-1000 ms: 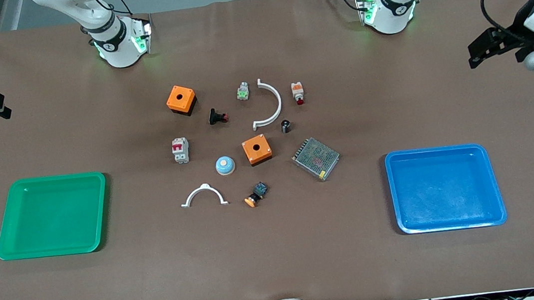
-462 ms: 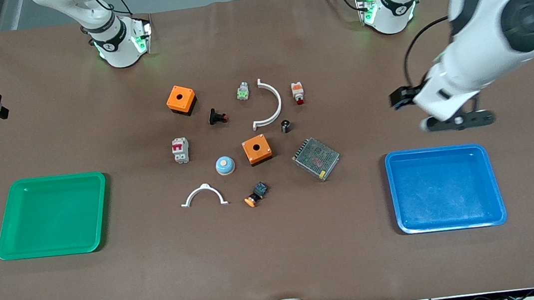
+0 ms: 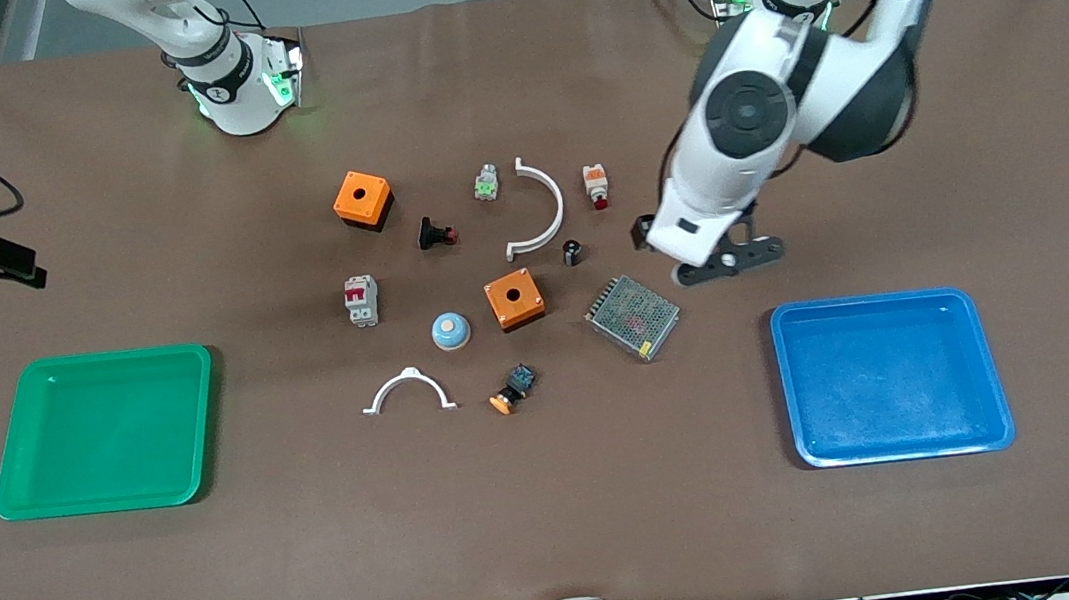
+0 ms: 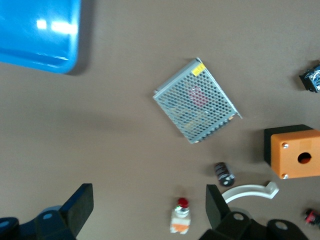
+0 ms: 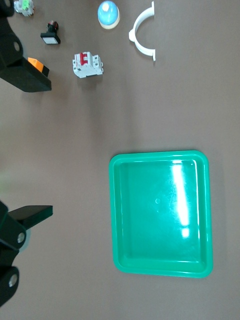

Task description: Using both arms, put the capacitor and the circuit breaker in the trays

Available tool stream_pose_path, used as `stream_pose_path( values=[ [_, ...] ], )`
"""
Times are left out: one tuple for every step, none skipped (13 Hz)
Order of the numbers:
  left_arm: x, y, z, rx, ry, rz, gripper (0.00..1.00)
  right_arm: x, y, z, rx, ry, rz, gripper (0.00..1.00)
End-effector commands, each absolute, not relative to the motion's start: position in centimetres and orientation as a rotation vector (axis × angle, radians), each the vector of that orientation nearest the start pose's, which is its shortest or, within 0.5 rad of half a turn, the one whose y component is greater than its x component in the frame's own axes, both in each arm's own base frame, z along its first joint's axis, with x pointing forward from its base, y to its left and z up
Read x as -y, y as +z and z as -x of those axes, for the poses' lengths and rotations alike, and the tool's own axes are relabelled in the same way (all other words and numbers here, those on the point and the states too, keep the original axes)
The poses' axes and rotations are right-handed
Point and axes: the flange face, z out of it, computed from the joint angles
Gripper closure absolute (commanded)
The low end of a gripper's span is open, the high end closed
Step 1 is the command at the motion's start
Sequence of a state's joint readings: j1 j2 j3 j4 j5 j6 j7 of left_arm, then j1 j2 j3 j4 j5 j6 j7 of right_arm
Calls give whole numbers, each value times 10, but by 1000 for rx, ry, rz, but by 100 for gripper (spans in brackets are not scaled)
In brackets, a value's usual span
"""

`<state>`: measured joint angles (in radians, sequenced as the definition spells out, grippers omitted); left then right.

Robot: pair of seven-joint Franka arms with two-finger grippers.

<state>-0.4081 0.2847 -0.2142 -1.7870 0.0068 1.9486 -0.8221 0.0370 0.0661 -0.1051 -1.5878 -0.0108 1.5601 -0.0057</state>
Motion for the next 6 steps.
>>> stream_pose_path(
  values=[
    [379, 351, -481, 451, 151, 3078, 1, 33, 559, -587, -98, 184, 3159, 0],
    [393, 334, -474, 498, 157, 3070, 1, 21, 554, -587, -89, 198, 3155, 0],
    [407, 317, -466, 530, 167, 3061, 2, 4, 544, -587, -54, 238, 3143, 0],
    [418, 304, -462, 593, 155, 3065, 6, -15, 522, -583, -66, 287, 3110, 0],
    [431, 290, -455, 664, 145, 3062, 8, -34, 494, -580, -188, 313, 3064, 0],
    [439, 276, -451, 710, 146, 3054, 10, -56, 463, -574, -221, 308, 3045, 0]
  ],
)
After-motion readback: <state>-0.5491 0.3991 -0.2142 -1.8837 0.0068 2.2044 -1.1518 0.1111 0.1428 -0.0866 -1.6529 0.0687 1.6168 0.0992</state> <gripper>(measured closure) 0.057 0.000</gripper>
